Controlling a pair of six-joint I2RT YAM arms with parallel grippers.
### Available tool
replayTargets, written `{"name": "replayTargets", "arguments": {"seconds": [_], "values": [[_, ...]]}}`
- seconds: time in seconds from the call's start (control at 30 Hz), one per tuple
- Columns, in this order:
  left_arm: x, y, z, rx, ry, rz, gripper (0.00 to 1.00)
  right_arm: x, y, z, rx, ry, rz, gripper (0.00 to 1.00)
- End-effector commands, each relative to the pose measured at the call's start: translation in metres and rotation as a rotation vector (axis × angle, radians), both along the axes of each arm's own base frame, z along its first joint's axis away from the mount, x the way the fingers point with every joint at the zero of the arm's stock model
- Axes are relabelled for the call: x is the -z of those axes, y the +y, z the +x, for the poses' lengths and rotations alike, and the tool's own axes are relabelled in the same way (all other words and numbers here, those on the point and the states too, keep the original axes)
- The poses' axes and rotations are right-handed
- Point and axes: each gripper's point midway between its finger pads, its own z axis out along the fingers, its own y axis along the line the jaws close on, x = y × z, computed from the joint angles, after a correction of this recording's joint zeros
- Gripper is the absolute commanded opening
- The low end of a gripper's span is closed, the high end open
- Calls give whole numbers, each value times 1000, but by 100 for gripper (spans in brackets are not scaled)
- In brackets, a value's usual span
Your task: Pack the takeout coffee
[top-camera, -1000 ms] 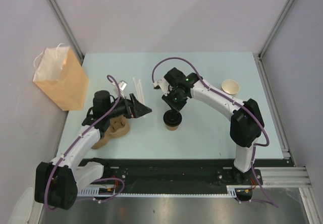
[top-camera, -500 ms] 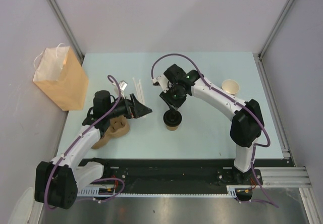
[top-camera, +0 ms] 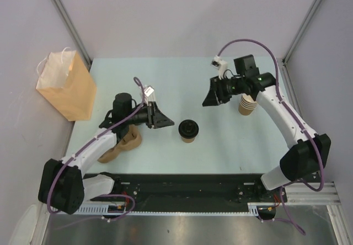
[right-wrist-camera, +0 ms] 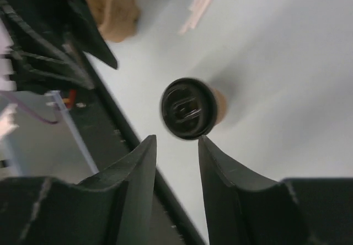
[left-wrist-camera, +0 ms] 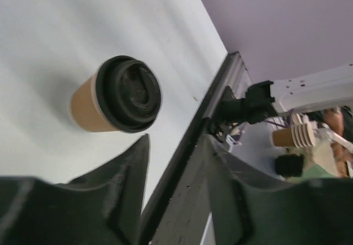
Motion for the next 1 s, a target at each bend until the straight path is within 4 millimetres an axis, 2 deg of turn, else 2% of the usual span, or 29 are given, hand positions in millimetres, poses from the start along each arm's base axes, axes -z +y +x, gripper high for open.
{"name": "replayTargets", "arguments": {"seconds": [0.0, 0.03, 0.1, 0.13, 0.23, 0.3, 0.67, 0.97], "values": [[-32, -33, -7, 172, -72, -65, 41, -5, 13, -45, -101, 313, 302, 38], [-24, -39, -4, 186, -40, -56, 35, 0, 15, -47, -108, 344, 310, 35], [-26, -49, -6, 232, -33, -68, 29, 12, 18, -51, -107, 393, 304, 32], [-23, -52, -5, 243, -12, -70, 19, 18, 21, -50, -102, 421, 311, 29], [-13, -63, -4, 282, 35, -67, 4, 30, 29, -50, -105, 475, 314, 26], [-9, -67, 0, 293, 51, -68, 0, 36, 33, -51, -111, 498, 313, 24], [21, -78, 8, 307, 133, -52, 1, 78, 39, -43, -73, 606, 273, 22], [39, -79, 12, 292, 171, -30, 4, 96, 35, -39, -36, 626, 243, 22]]}}
